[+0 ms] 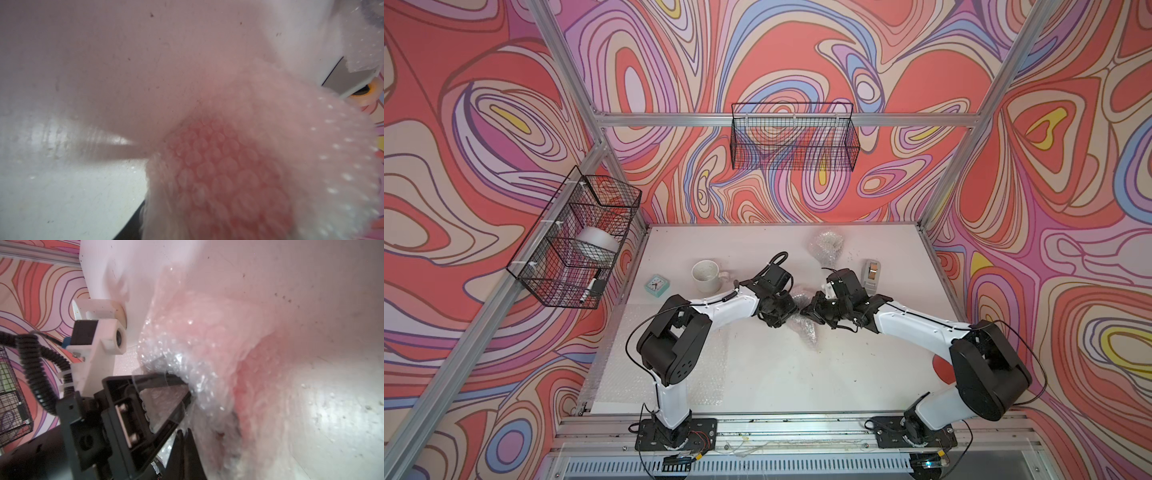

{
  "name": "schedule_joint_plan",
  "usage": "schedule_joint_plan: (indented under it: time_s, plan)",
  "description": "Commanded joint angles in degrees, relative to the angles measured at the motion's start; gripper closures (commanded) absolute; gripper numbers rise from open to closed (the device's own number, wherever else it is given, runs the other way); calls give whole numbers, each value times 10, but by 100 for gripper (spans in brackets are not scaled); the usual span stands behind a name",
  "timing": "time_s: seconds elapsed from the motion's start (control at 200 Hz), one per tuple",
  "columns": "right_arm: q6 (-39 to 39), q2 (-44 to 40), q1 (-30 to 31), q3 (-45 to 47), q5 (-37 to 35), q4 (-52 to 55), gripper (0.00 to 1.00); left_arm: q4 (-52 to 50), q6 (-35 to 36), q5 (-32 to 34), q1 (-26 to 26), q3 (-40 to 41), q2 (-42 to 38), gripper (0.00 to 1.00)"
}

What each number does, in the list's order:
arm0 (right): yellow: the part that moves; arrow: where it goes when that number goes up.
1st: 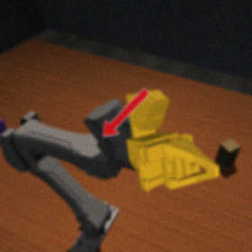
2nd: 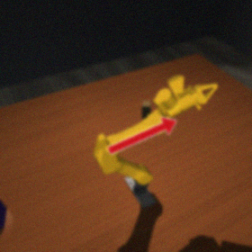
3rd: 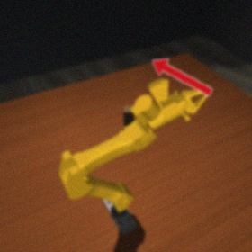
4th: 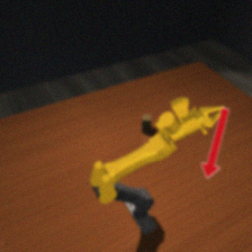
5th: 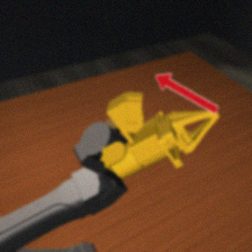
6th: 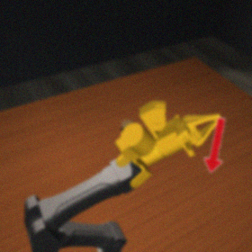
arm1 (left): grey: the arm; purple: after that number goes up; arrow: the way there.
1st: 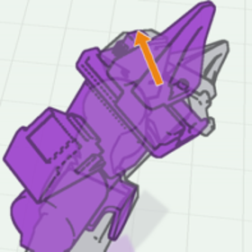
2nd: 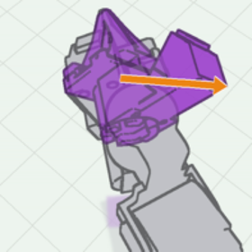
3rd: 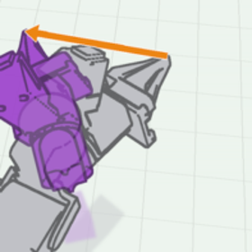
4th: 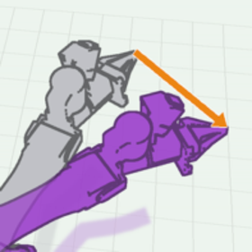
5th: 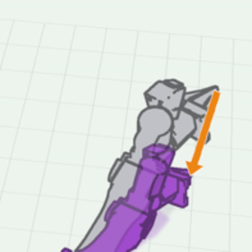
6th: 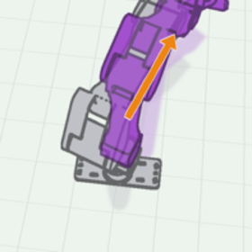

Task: Wrap mugs in bubble wrap
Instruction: Stick the tape on the bubble wrap.

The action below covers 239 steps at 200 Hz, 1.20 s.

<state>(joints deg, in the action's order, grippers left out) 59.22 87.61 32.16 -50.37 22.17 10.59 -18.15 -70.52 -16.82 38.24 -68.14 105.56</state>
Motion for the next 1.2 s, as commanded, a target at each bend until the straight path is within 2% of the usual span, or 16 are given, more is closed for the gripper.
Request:
schedule_joint_plan:
  time_s: [0.0, 0.25, 0.471, 0.621, 0.836, 1.192]
  plan:
    - [-37, 16, 11, -8, -34, 62, 100, -24, -1, 3, -4, 3, 4, 48]
    - [-81, 29, 27, -26, -57, 91, 100, -22, -3, 2, -5, 7, 7, 48]
    - [-100, 19, 27, -79, -90, 113, 100, -22, -2, 2, -5, 9, 8, 48]
    - [-102, 18, 28, -95, -100, 123, 88, -22, -2, 3, -5, 11, 7, 48]
    - [-105, 18, 28, -101, -104, 121, 76, -17, -3, 2, -4, 16, 6, 48]
    - [-148, 29, 26, -157, -143, 157, 51, -17, -2, 1, -4, 16, 8, 48]
